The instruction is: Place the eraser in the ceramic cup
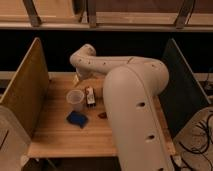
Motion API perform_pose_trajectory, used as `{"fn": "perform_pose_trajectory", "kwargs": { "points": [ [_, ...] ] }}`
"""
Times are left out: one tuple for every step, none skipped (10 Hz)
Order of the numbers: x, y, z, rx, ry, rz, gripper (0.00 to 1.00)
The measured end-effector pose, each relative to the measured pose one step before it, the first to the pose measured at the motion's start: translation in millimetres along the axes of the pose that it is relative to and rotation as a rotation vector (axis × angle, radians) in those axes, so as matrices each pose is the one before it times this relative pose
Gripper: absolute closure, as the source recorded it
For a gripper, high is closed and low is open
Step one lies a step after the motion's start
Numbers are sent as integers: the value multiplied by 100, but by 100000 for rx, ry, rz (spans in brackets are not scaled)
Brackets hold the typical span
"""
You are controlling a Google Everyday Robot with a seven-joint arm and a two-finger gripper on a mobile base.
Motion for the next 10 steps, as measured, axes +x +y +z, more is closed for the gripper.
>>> {"fn": "perform_pose_trajectory", "kwargs": {
  "points": [
    [52, 311, 1163, -2036, 904, -147, 20],
    [75, 193, 992, -1522, 900, -69, 20],
    [253, 44, 945, -945, 1608, 293, 20],
    [486, -414, 1164, -122, 2718, 1514, 20],
    [463, -461, 762, 583, 2474, 1380, 20],
    [839, -612, 1033, 1137, 4138, 3280, 20],
    [830, -447, 1077, 1018, 4728, 3491, 20],
    [481, -138, 848, -530, 3184, 2731, 20],
    [235, 72, 631, -1206, 1959, 1824, 20],
    [90, 390, 811, -2731, 2027, 2464, 20]
  ]
}}
